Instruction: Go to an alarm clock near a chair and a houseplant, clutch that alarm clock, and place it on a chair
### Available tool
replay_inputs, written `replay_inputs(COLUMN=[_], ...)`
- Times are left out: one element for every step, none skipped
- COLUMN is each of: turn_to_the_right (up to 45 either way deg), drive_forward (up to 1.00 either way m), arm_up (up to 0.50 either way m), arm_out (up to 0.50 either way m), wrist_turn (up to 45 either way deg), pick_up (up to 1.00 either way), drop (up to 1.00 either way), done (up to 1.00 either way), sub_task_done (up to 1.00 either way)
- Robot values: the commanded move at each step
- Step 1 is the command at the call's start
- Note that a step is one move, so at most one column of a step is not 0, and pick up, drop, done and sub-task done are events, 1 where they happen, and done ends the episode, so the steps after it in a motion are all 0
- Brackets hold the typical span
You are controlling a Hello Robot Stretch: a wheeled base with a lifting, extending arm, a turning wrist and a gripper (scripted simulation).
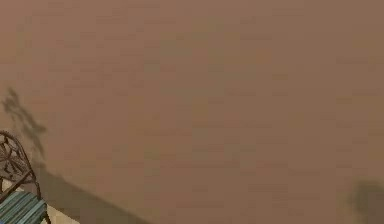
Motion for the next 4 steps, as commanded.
replay_inputs(turn_to_the_right=[-45.0,-45.0,-45.0,-36.0], drive_forward=[0.00,0.00,0.00,0.00], arm_up=[0.00,0.00,0.00,0.00], arm_out=[0.00,0.00,0.00,0.00], wrist_turn=[0.0,0.0,0.0,0.0], pick_up=[0.00,0.00,0.00,0.00], drop=[0.00,0.00,0.00,0.00], done=[0.00,0.00,0.00,0.00], sub_task_done=[0.00,0.00,0.00,0.00])
